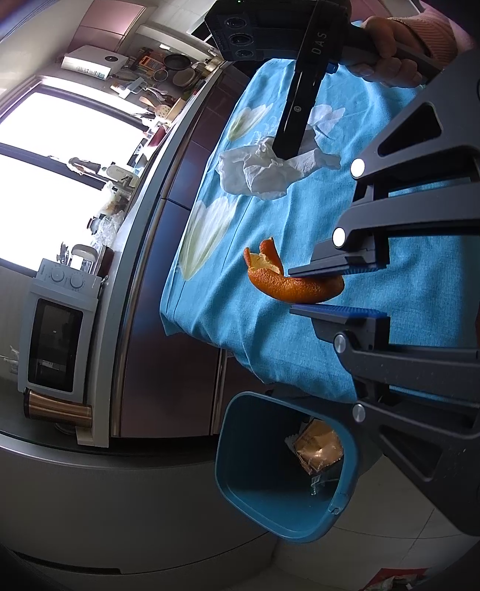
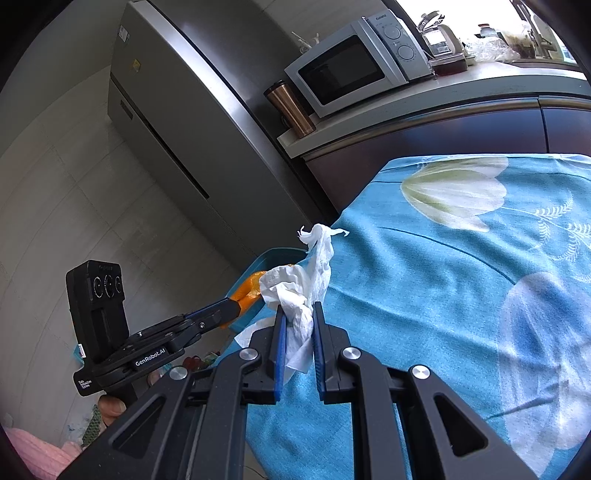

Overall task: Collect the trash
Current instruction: 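Lift the orange peel and tissue and carry both toward the teal bin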

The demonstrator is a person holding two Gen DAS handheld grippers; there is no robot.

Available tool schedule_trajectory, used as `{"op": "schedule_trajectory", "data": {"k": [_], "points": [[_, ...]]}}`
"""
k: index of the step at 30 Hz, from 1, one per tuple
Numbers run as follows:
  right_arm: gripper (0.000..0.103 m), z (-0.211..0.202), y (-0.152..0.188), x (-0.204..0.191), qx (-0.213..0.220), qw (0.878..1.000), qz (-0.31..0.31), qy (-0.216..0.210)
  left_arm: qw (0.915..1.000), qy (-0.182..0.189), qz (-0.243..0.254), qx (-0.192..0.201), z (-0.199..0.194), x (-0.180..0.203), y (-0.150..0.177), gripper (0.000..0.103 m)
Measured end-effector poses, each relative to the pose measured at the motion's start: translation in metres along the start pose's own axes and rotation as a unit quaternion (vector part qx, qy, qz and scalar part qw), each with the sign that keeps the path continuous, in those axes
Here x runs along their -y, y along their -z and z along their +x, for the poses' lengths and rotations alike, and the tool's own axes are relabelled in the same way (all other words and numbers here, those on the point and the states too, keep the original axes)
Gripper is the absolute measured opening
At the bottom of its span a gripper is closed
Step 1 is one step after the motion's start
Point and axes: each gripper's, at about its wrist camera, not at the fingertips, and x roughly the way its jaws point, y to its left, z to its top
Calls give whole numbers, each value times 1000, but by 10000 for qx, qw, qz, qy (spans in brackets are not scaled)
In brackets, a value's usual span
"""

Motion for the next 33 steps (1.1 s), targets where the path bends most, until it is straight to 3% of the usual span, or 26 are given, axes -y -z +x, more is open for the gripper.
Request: {"op": "schedule_trajectory", "data": {"k": [33], "points": [[12,31,-6,-19,-158,9997,-125,-125,9998,-97,-185,29,-7,-24,-1,14]]}}
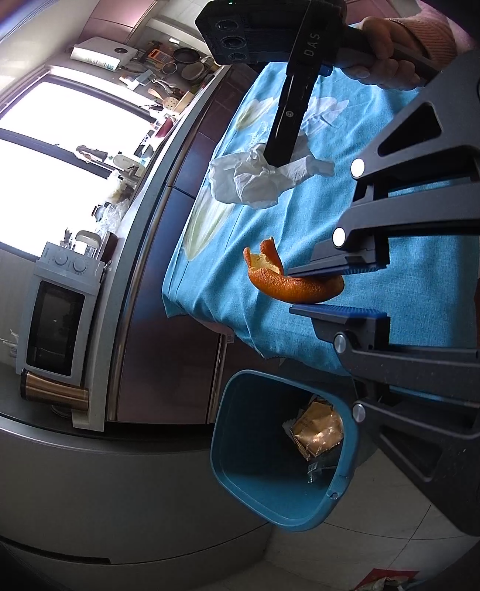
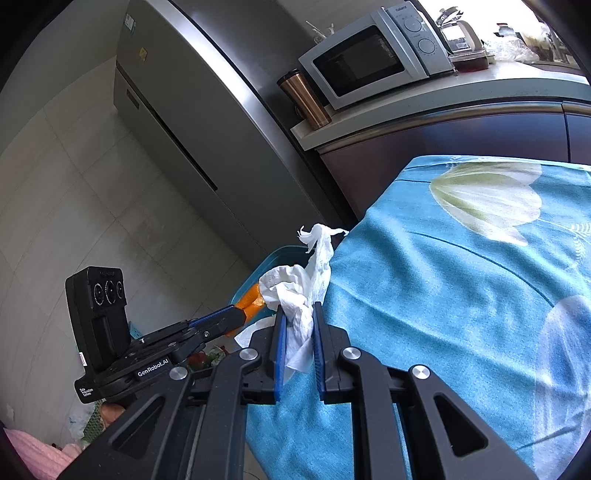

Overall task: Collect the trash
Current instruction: 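Lift the orange peel and tissue and carry both toward the teal bin, then lower the held orange peel and tissue into the teal bin with both tools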

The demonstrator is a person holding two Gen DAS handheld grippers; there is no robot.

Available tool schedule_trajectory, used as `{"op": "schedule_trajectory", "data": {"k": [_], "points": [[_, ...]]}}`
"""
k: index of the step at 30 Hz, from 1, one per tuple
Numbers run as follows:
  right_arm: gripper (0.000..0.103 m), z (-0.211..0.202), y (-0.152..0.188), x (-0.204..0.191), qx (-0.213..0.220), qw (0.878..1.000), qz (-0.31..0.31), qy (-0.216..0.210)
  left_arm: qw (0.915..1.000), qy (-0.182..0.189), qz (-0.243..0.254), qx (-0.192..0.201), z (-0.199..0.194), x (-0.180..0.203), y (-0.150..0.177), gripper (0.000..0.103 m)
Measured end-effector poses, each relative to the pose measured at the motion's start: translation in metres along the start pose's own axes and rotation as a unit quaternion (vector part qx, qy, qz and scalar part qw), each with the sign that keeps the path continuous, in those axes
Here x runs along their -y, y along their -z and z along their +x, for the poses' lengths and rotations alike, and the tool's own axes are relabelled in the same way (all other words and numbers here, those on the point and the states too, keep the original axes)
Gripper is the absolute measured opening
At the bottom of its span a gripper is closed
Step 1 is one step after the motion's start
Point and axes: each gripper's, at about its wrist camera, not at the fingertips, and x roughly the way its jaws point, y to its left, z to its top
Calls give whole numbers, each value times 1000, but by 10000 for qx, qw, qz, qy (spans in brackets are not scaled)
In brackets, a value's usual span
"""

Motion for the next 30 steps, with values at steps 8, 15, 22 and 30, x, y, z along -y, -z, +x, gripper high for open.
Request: {"op": "schedule_trajectory", "data": {"k": [8,15,22,30], "points": [[12,6,-2,-2,-103,9999,-51,-37,9999,-65,-103,48,-4,-6,2,14],[12,9,-3,-4,-121,9999,-76,-86,9998,-121,-124,77,-8,-6,1,14],[12,12,-3,-6,-135,9998,-104,-125,9997,-182,-128,97,-11,-8,1,14],[12,21,-4,-11,-189,9996,-141,-163,9993,-287,-152,160,-16,-15,-1,14]]}}
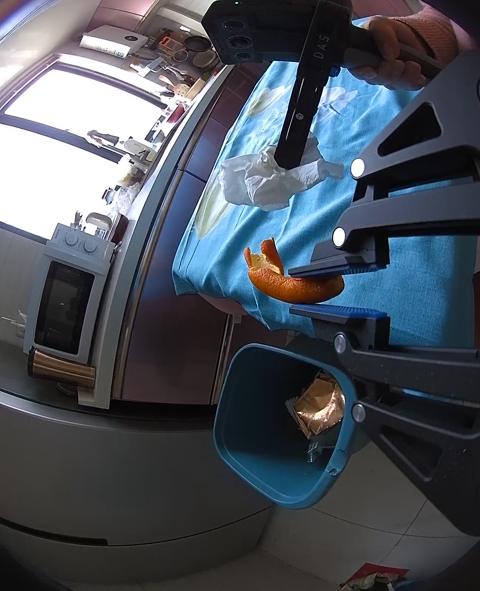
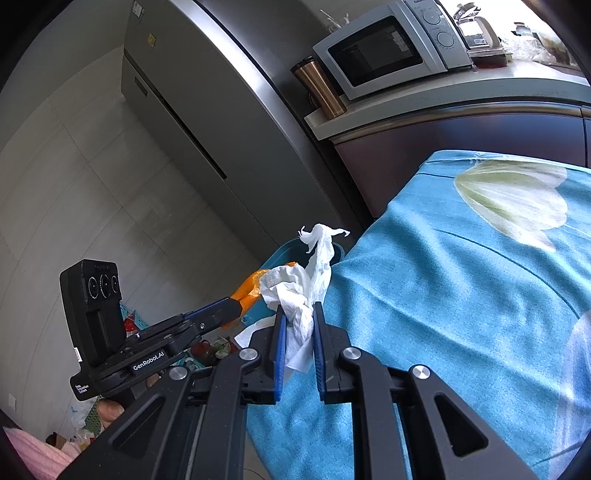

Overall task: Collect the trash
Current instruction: 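Lower the held orange peel and tissue into the teal bin with both tools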

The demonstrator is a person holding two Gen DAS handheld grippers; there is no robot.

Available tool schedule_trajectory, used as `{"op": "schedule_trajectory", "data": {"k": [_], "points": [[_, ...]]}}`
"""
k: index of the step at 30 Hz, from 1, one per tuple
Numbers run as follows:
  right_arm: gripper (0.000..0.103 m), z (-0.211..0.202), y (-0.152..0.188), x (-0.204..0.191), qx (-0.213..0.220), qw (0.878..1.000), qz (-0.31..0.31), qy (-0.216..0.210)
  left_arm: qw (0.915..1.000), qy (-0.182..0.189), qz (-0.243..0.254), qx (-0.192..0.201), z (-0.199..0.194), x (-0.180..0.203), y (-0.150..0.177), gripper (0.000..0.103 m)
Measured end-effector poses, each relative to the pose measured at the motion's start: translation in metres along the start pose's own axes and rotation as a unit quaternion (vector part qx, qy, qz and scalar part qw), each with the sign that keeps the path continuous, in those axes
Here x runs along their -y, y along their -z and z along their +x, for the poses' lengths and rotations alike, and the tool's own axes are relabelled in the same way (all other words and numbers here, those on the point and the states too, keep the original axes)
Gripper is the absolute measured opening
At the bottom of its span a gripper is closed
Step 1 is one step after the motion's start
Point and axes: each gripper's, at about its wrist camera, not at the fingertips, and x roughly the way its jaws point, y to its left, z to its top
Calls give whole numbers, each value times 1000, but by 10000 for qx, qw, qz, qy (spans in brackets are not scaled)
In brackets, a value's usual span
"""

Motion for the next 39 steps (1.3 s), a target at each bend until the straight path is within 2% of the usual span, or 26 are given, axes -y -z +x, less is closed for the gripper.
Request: {"op": "schedule_trajectory", "data": {"k": [39], "points": [[12,32,-10,-21,-278,9991,-294,-131,9989,-344,-295,141,-5,-32,-3,14]]}}
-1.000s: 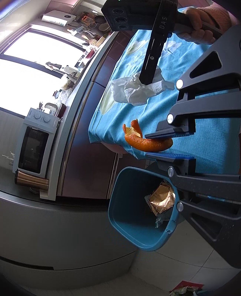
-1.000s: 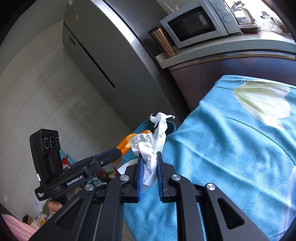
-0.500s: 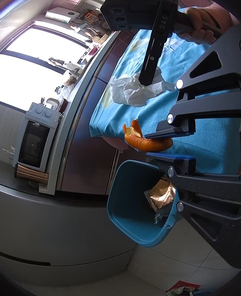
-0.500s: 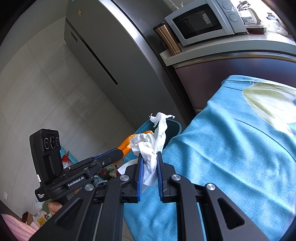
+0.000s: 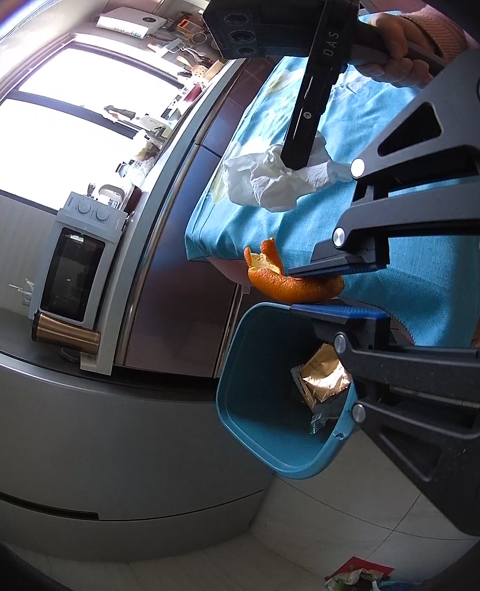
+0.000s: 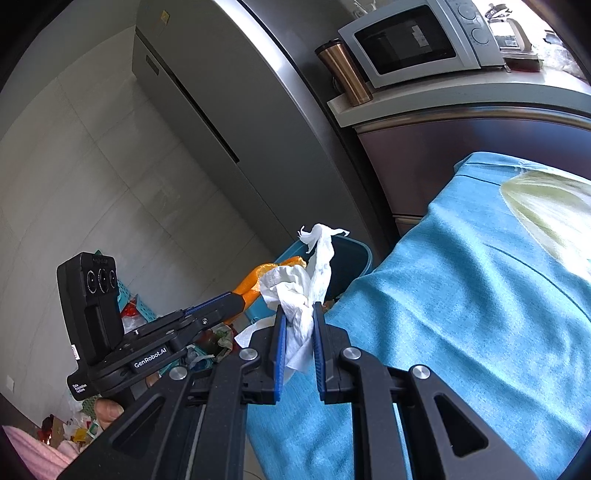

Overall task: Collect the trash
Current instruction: 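Lower the held orange peel and tissue into the teal bin with both tools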

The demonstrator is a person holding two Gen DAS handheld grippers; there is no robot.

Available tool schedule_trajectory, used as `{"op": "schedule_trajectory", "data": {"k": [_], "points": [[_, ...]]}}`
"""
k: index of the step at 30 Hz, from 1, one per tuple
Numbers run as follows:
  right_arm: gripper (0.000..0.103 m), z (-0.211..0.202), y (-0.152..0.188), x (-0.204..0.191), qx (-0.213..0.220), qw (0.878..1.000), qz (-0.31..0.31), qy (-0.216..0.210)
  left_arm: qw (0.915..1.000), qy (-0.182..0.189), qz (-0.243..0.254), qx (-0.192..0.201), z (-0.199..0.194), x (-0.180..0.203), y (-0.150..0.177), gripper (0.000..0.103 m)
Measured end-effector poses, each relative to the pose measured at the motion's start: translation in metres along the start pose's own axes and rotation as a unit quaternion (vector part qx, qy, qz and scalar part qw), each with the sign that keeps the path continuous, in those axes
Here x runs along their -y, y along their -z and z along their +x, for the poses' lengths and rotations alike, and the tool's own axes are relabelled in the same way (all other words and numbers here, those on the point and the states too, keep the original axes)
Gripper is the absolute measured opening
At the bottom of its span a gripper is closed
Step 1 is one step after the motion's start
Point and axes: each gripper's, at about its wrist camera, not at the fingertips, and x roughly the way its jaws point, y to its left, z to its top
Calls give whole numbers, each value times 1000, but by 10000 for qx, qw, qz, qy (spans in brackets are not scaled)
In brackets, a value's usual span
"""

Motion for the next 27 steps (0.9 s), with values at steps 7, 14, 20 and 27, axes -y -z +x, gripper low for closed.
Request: {"op": "schedule_trajectory", "data": {"k": [7,14,20,27], "points": [[12,8,-2,-2,-58,10000,-28,-27,10000,-65,-13,16,1,-2,-2,14],[12,13,-4,-4,-98,9999,-54,-29,9999,-105,-52,3,4,-7,-4,14],[12,17,-5,-7,-133,9999,-81,-40,9999,-136,-89,1,4,-12,-4,14],[12,21,-6,-9,-161,9998,-97,-76,9998,-162,-86,33,4,-15,-6,14]]}}
